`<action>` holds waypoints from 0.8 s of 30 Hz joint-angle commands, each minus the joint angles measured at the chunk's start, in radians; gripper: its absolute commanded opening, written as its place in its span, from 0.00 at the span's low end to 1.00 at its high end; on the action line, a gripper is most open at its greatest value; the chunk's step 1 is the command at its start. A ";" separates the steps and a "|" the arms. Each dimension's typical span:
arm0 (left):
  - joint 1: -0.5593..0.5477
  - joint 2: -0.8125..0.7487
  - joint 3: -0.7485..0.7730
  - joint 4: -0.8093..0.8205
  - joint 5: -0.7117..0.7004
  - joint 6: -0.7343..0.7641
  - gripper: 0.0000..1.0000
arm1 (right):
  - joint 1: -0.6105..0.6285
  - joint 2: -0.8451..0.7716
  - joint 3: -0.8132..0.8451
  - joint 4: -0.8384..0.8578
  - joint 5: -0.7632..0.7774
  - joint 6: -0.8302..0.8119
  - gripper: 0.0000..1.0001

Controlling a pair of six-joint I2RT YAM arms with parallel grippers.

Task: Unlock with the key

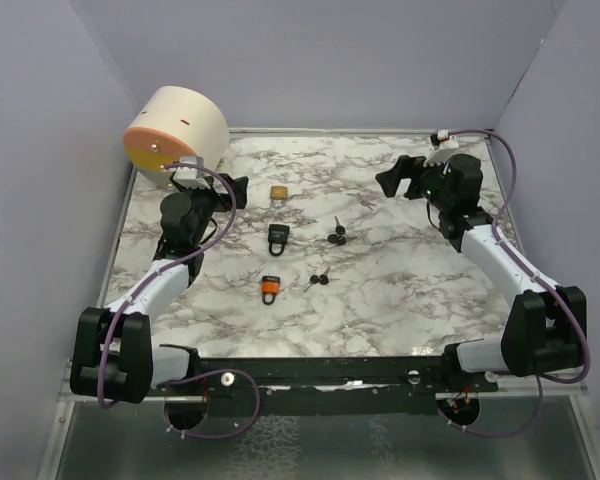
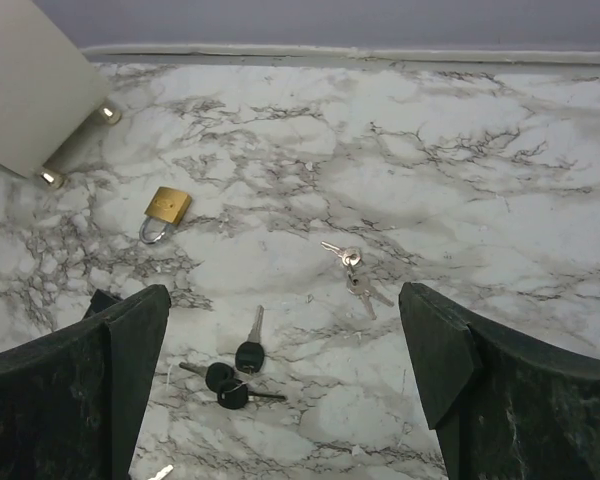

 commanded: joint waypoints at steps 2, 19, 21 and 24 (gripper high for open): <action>-0.012 -0.005 0.003 0.051 0.047 -0.050 0.99 | 0.002 -0.019 0.005 -0.031 0.013 0.007 0.99; 0.001 -0.013 -0.038 0.042 -0.033 -0.239 0.99 | 0.002 0.081 0.099 -0.240 0.162 -0.032 1.00; 0.001 -0.013 -0.046 0.042 0.012 -0.250 0.99 | 0.002 0.150 0.134 -0.283 0.130 -0.032 0.99; -0.005 -0.003 -0.052 0.038 0.065 -0.247 0.99 | 0.004 0.228 0.169 -0.308 0.084 -0.024 0.94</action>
